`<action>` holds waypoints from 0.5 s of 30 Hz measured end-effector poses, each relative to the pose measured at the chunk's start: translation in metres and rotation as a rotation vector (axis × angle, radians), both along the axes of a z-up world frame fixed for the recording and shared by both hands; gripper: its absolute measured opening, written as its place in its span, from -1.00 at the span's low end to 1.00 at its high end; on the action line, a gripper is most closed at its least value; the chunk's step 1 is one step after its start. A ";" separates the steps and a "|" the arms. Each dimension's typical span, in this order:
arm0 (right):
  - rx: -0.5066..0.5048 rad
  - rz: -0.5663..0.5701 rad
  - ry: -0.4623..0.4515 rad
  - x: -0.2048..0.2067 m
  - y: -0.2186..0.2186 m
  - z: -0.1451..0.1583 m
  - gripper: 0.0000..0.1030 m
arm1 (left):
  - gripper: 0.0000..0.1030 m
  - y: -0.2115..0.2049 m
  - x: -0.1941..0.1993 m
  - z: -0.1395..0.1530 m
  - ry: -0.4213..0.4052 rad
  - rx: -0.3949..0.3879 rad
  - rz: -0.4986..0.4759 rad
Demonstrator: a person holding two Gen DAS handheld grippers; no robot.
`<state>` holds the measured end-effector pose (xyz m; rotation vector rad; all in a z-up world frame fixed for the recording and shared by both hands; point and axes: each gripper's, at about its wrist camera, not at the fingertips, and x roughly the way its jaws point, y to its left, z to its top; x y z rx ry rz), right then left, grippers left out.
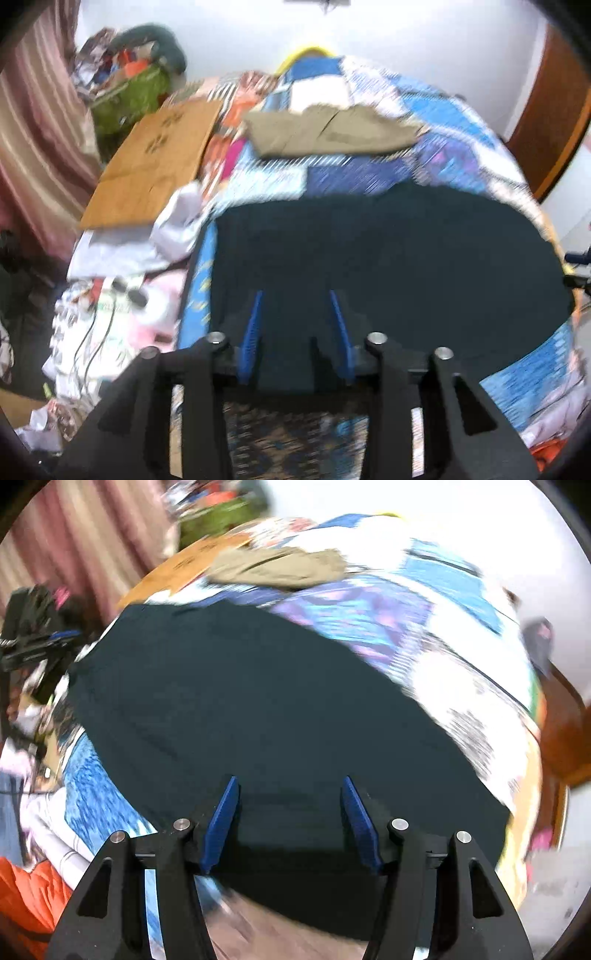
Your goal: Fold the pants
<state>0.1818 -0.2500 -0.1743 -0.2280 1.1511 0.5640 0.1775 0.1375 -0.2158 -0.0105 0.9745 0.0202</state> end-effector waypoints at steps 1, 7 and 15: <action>0.006 -0.032 -0.008 -0.001 -0.012 0.004 0.08 | -0.06 -0.013 0.004 0.009 -0.025 -0.013 -0.016; 0.062 -0.295 -0.070 -0.021 -0.099 0.023 0.36 | 0.33 -0.093 0.040 0.025 -0.063 -0.044 -0.124; 0.166 -0.550 -0.049 -0.063 -0.169 0.012 0.36 | 0.33 -0.209 0.065 0.005 -0.017 -0.053 -0.336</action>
